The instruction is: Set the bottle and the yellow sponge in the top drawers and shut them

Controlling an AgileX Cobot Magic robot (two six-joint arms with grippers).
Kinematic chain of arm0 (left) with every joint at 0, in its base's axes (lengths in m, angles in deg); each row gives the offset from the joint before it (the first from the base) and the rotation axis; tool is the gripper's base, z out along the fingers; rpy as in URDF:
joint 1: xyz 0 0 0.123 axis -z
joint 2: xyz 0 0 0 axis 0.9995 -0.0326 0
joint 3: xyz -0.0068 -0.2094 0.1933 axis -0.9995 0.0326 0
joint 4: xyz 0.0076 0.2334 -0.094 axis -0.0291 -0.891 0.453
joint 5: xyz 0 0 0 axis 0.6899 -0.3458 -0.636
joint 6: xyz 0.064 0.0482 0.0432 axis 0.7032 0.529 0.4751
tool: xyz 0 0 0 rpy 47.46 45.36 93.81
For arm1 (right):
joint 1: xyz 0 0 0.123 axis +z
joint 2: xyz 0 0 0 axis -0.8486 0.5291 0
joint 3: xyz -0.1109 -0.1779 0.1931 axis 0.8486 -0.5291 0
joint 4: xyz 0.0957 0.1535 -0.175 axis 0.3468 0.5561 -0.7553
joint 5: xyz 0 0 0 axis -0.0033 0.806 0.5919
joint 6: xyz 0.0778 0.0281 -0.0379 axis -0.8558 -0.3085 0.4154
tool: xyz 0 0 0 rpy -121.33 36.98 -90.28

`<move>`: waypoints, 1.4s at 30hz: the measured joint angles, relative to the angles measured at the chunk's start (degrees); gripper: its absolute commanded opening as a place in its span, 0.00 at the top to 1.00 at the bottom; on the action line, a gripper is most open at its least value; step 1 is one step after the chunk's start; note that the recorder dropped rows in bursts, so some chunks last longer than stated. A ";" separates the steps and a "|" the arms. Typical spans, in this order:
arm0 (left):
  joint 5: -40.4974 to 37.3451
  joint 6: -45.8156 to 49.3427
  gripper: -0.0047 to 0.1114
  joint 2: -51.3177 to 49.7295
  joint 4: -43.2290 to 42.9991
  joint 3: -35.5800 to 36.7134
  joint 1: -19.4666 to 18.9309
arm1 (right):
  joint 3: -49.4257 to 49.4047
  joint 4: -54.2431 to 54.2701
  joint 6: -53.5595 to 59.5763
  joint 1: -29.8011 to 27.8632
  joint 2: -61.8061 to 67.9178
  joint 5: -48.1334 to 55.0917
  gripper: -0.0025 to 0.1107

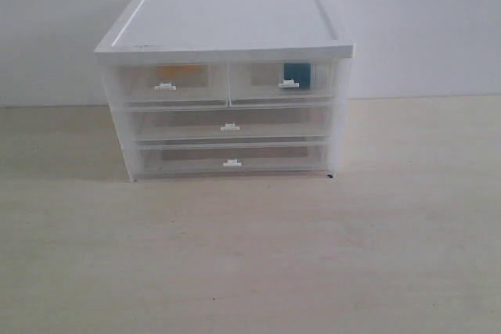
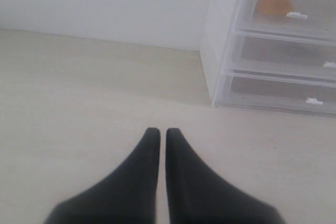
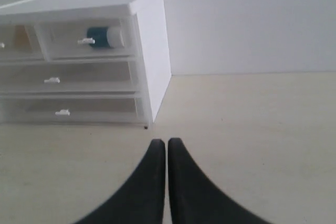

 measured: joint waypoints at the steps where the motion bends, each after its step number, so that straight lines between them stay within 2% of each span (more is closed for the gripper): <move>1: 0.00 0.00 0.92 0.00 0.00 0.00 0.00 | 0.00 -0.31 0.00 0.00 0.00 1.04 0.98; 10: 0.00 0.00 0.92 0.00 0.00 0.00 0.00 | 0.00 -5.43 -0.85 -1.44 0.00 9.71 0.98; 15: 0.00 0.00 0.92 0.00 -0.14 0.00 0.00 | 0.00 -5.77 -0.85 -3.83 0.00 10.02 0.98; 42: 0.00 0.00 0.92 0.00 -0.14 0.00 0.00 | 0.00 -5.77 -0.85 -3.92 0.00 10.14 0.98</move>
